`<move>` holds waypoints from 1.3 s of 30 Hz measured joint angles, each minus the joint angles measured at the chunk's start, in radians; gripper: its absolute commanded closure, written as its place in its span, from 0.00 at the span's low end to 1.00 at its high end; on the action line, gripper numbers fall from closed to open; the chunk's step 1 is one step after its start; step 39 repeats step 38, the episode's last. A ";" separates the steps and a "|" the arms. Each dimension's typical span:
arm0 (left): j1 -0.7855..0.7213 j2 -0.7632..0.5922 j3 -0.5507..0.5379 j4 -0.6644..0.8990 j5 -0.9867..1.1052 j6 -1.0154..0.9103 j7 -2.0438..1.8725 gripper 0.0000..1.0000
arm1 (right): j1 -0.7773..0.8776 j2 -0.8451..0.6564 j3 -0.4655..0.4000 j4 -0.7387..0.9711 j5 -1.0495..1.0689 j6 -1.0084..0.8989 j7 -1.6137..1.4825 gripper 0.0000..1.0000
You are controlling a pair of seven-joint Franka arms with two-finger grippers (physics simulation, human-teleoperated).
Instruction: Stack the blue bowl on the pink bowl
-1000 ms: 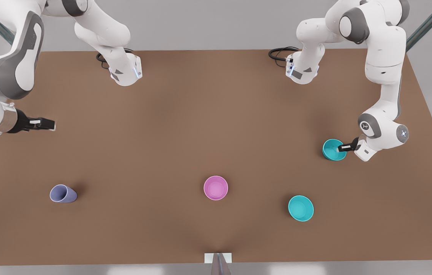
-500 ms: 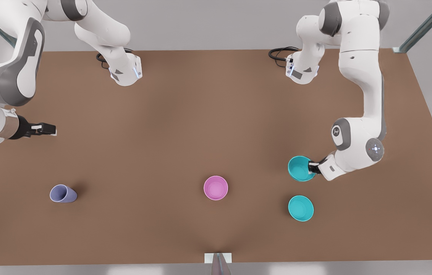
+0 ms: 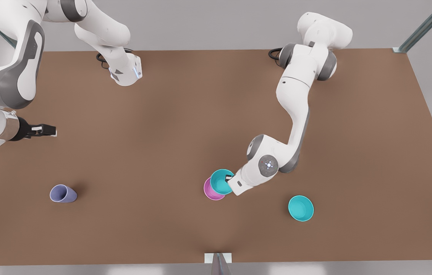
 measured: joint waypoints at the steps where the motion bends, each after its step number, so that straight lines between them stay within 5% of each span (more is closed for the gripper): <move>1: -0.002 0.001 -0.004 -0.003 0.000 0.011 -0.029 0.79 | 0.000 0.000 0.000 0.000 0.000 0.000 -0.001 0.00; 18: -0.015 0.031 -0.038 -0.026 -0.006 0.116 -0.343 0.79 | 0.000 0.006 -0.001 0.000 -0.001 -0.001 -0.007 0.00; 19: -0.015 0.031 -0.039 -0.026 -0.007 0.115 -0.354 0.56 | 0.000 0.006 -0.001 0.000 -0.001 -0.001 -0.007 0.00; 20: -0.015 0.030 -0.039 -0.026 -0.009 0.115 -0.362 0.09 | 0.000 0.006 -0.001 0.000 -0.001 -0.001 -0.007 0.00; 21: -0.015 0.029 -0.039 -0.026 -0.012 0.111 -0.368 0.00 | 0.000 0.006 -0.001 0.000 -0.001 -0.001 -0.008 0.00; 25: -0.007 -0.055 -0.011 -0.059 -0.018 0.037 -0.367 0.00 | 0.000 0.009 -0.001 0.000 -0.001 0.000 -0.008 0.00; 31: 0.012 -0.462 0.397 -0.092 0.152 -0.457 -0.252 0.00 | -0.001 0.012 -0.001 0.000 -0.002 0.000 -0.009 0.00; 32: 0.050 -0.519 0.380 -0.116 0.186 -0.513 -0.219 0.00 | 0.000 0.012 -0.001 0.000 -0.002 0.000 -0.009 0.00; 35: 0.354 -0.714 -0.010 -0.313 0.297 -0.560 -0.138 0.00 | -0.001 0.012 -0.001 0.001 -0.002 0.000 -0.009 0.00; 39: 0.415 -0.765 -0.098 -0.374 0.349 -0.568 -0.075 0.00 | 0.000 0.012 -0.001 0.001 -0.001 0.000 -0.010 0.00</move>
